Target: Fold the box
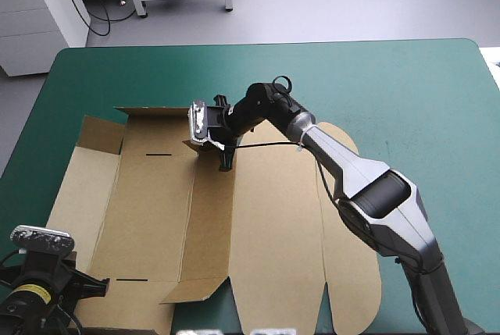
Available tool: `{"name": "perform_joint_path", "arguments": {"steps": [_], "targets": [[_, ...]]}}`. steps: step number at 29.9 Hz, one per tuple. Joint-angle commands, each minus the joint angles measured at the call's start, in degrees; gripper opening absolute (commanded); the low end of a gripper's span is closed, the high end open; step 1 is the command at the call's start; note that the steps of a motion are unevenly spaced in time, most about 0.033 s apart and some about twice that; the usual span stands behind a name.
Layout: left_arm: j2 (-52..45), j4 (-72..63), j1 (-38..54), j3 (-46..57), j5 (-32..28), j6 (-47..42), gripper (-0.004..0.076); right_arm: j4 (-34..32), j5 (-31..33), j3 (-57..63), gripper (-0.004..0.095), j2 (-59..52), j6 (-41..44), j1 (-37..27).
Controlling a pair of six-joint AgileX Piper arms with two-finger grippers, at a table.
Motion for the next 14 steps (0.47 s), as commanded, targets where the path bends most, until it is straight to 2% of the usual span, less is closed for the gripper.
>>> {"name": "perform_joint_path", "arguments": {"steps": [1, 3, 8, 11, 14], "targets": [[0.7, 0.7, -0.1, -1.6, -2.8, -0.6, -0.001, 2.7, -1.1, -1.9, 0.0284, -3.9, -0.1, 0.2], [0.7, 0.7, -0.1, -1.6, -2.8, -0.6, -0.001, 2.7, -1.1, -1.9, 0.0323, -3.9, 0.0, 0.2], [0.7, 0.7, -0.1, -1.6, -2.8, -0.5, -0.001, -0.5, -2.0, -1.9, 0.0325, -5.1, 3.7, 0.2], [0.7, 0.7, -0.1, -1.6, -2.8, -0.5, -0.001, -5.7, -3.4, -1.9, 0.0325, -7.6, 9.5, 0.1], [0.7, 0.7, -0.1, -1.6, -2.8, -0.5, -0.001, -13.9, -4.3, -1.9, 0.0323, -10.5, 13.0, -0.1]]}}
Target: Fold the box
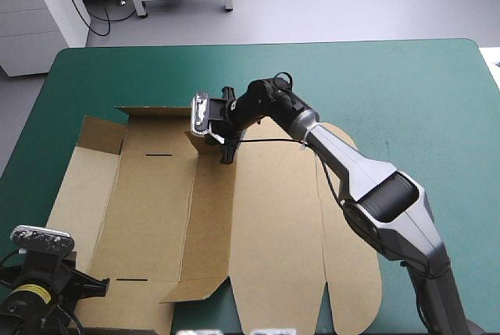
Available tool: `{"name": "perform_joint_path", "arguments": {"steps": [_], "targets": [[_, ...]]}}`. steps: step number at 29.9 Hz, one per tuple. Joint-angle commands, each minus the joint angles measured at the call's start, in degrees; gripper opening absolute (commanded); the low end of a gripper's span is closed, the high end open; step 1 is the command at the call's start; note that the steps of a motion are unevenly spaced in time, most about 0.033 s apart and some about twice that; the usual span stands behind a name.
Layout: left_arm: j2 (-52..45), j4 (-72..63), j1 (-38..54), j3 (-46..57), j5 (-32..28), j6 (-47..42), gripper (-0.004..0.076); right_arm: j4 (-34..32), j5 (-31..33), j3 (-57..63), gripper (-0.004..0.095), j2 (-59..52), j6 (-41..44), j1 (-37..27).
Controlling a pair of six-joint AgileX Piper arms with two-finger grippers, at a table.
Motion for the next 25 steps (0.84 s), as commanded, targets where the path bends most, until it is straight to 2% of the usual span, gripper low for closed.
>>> {"name": "perform_joint_path", "arguments": {"steps": [1, 6, 10, 13, 18, 25], "targets": [[0.7, 0.7, -0.1, -1.6, -2.8, -0.5, -0.001, -7.5, -3.0, -1.9, 0.0323, -8.4, 5.0, -0.7], [0.7, 0.7, -0.1, -1.6, -2.8, -0.5, -0.001, -12.4, 0.0, -1.9, 0.0323, -11.8, 17.5, -3.6], [0.7, 0.7, -0.1, -1.6, -2.8, -0.5, -0.001, -16.4, 9.3, -1.9, 0.0321, -13.6, 26.1, -6.5], [0.7, 0.7, -0.1, -1.6, -2.6, -0.5, -0.001, -17.6, 16.4, -1.9, 0.0249, -14.5, 29.7, -9.3], [0.7, 0.6, -0.1, -1.6, -2.4, -0.5, -0.001, -17.5, 16.3, -1.6, 0.0103, -17.6, 38.8, -14.0], [0.7, 0.6, -0.1, -1.6, -2.4, -0.5, -0.001, -21.0, 16.3, 3.3, 0.0021, -25.1, 48.2, -20.0]]}}
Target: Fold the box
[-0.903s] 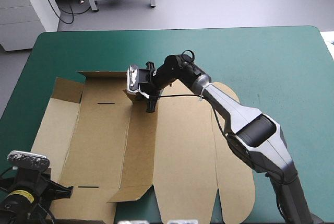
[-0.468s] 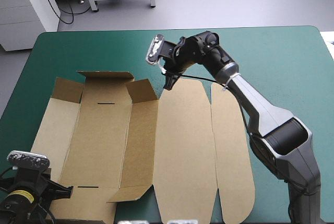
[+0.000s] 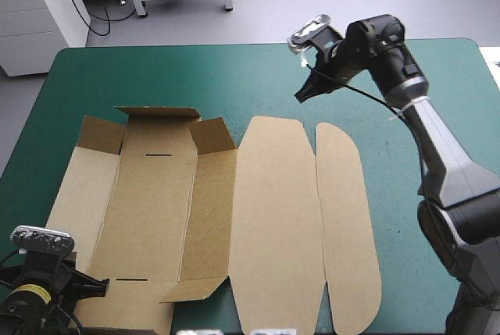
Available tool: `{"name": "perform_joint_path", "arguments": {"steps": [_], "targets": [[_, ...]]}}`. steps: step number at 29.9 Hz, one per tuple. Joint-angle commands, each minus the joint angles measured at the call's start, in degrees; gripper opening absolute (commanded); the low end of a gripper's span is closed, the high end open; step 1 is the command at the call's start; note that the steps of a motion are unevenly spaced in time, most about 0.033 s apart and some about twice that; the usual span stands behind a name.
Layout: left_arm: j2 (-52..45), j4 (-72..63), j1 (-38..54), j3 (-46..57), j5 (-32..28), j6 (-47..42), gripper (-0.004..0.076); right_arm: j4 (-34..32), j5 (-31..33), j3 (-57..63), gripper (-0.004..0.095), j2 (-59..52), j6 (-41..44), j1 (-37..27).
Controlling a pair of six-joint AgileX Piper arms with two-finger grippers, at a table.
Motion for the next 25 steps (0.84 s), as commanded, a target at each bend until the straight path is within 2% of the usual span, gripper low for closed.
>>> {"name": "perform_joint_path", "arguments": {"steps": [1, 14, 19, 25], "targets": [[0.7, 0.6, -0.1, -1.6, -2.7, -0.5, -0.001, -1.0, -1.5, 3.6, 0.0016, -8.1, 3.9, -3.6], [0.7, 0.6, -0.1, -1.6, -2.7, -0.5, -0.001, -0.9, -3.1, 40.5, -0.0014, -33.6, 7.1, -16.4], [0.7, 0.6, -0.1, -1.6, -2.7, -0.5, -0.001, -0.8, -4.8, 52.5, -0.0014, -44.4, 8.7, -18.0], [0.7, 0.6, -0.1, -1.6, -2.7, -0.5, -0.001, -0.7, -5.4, 61.7, -0.0014, -53.7, 9.9, -18.0]]}}
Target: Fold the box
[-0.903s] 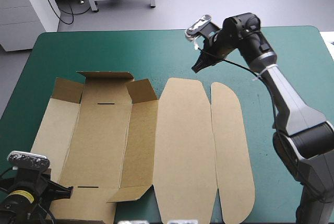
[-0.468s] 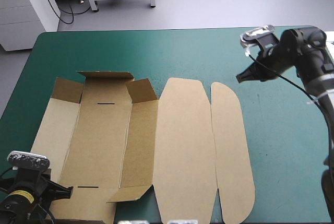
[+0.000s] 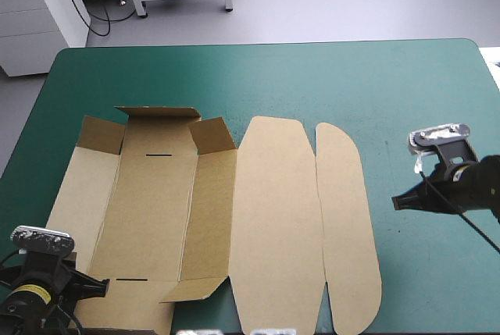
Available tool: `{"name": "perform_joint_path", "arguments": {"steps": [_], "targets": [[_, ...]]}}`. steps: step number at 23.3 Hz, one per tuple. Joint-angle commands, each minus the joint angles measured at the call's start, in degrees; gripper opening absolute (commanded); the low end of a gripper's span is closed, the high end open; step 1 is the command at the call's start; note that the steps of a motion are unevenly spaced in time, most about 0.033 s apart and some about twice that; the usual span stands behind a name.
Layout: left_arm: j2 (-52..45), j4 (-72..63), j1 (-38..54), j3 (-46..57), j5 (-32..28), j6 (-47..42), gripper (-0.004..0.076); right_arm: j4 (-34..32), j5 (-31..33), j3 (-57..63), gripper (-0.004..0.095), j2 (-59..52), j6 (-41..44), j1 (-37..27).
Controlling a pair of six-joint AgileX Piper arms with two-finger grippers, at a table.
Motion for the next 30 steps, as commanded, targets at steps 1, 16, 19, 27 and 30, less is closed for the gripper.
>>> {"name": "perform_joint_path", "arguments": {"steps": [1, 16, 19, 27, 30], "targets": [[0.7, 0.6, -0.1, -1.6, -2.7, -0.5, -0.001, 0.0, -3.1, 2.3, -0.0014, -5.2, 0.5, -0.6], [11.0, 0.6, -0.1, -11.3, -0.4, 2.6, -0.001, 2.5, -8.6, 4.7, -0.0014, -8.4, 0.5, -0.6], [19.9, 0.6, -0.1, -17.2, -0.4, 2.6, -0.001, 3.0, -8.7, 4.7, -0.0014, -8.4, 0.5, -0.6], [46.6, -7.7, 5.5, -39.9, 0.6, 4.5, -0.001, 3.0, -8.7, 5.1, -0.0014, -8.4, 0.5, -0.6], [52.4, -17.0, 15.0, -48.9, 3.5, 9.0, -0.001, 3.0, -8.8, 5.1, -0.0014, -8.4, 0.5, -0.6]]}}
